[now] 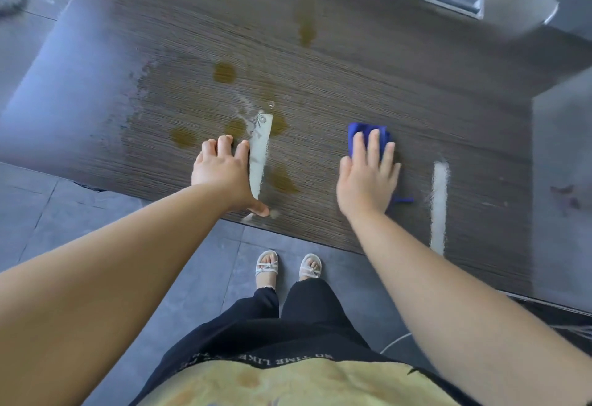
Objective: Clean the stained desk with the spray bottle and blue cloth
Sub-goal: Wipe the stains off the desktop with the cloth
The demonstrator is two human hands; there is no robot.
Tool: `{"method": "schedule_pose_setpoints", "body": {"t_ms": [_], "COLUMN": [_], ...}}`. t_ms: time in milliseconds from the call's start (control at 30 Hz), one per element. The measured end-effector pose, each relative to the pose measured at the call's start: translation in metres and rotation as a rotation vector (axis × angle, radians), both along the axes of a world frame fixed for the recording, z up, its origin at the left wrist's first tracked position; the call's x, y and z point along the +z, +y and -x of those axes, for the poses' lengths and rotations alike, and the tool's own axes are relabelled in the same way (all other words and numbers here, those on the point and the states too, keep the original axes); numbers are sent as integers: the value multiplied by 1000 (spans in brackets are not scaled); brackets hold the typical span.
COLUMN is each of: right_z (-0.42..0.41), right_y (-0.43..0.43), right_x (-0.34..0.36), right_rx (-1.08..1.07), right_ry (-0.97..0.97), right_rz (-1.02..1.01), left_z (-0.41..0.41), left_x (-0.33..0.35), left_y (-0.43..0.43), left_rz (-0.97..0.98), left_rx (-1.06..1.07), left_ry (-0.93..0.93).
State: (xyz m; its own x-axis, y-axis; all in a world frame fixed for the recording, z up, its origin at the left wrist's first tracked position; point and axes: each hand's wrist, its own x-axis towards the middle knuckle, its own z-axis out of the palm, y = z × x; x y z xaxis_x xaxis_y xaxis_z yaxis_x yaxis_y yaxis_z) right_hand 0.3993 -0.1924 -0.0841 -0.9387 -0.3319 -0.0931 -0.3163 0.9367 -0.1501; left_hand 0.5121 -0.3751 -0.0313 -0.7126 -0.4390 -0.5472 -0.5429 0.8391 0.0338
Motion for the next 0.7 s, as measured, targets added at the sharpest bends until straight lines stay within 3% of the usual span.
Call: {"method": "schedule_pose_setpoints", "body": {"t_ms": [167,233,367,433,500,600,633,700], "right_z": [-19,1,8,-14,-40,-50,-38,-12], "right_y": [57,81,50,18,6,46,63,89], "right_x": [0,0,1,0,-1,-1,0,1], "right_rx": [793,759,147,-4,200,800,898,825], "right_ry": [44,69,7,-15,19,36,39,60], "right_rz": [-54,-57,-30,-13,7,-71,-74,-82], "left_z": [-3,-3,0,1,1,1,0,1], "left_x": [0,1,3,4,4,5,5,6], "left_y": [-2,-2,0,1,2,3,3,3], "left_rz": [-15,-16,-2,-3,-3,4,3,-7], "left_rx": [-2,-2,-7,-1,3,7,9,13], "left_ry": [1,-2,-17,-21,-24,-19,-15,-13]}}
